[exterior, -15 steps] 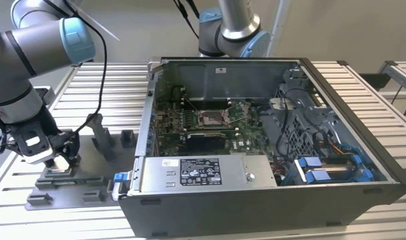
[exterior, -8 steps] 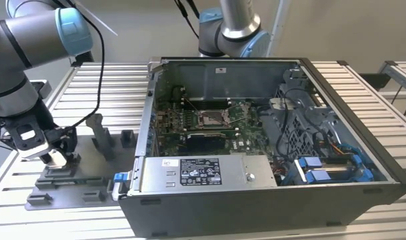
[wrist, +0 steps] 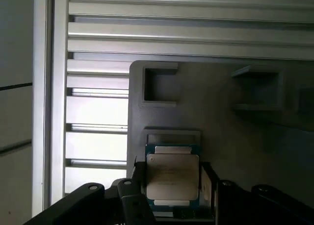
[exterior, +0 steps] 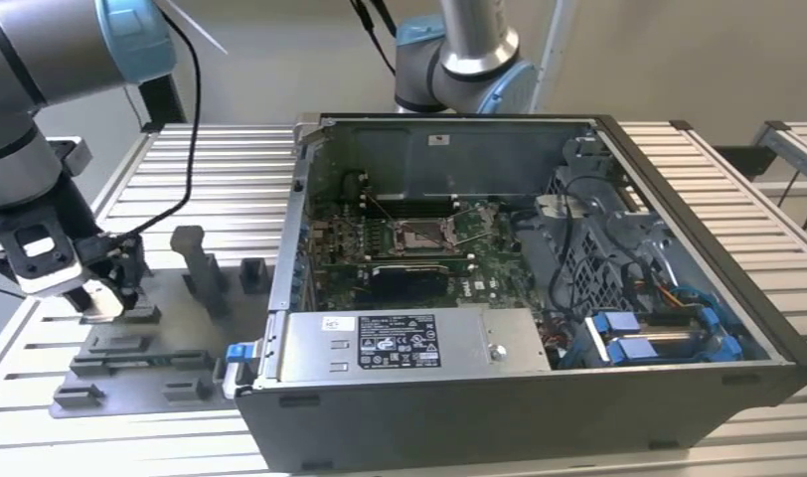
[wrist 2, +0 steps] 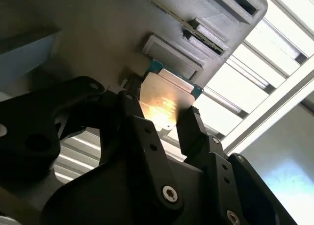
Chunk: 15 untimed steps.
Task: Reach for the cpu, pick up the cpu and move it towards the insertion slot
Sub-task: 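Pick up the cpu and move it towards the insertion slot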
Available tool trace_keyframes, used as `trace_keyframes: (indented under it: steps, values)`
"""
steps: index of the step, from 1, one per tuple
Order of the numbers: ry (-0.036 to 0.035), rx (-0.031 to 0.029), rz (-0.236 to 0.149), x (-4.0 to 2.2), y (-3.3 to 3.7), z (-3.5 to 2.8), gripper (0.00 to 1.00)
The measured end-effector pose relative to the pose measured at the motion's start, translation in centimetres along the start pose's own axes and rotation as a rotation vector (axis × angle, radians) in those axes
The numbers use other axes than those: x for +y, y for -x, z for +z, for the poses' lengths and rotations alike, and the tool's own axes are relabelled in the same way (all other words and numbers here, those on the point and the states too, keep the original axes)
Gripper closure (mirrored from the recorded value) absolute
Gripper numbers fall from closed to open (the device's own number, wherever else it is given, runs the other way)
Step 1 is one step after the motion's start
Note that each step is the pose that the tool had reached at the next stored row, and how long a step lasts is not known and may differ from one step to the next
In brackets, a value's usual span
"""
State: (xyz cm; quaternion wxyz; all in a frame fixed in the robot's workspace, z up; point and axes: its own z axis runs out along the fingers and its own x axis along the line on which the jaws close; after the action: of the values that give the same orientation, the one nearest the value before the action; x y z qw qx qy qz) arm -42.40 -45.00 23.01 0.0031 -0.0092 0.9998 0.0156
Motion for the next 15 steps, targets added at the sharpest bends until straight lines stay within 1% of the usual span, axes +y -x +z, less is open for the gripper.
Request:
trace_keyframes:
  steps: [8, 15]
  values:
    - [-0.0011, 0.0002, 0.0, 0.07, 0.02, -2.44, 1.0]
    - [-0.0014, 0.0003, 0.0, 0.14, 0.03, -4.38, 1.0]
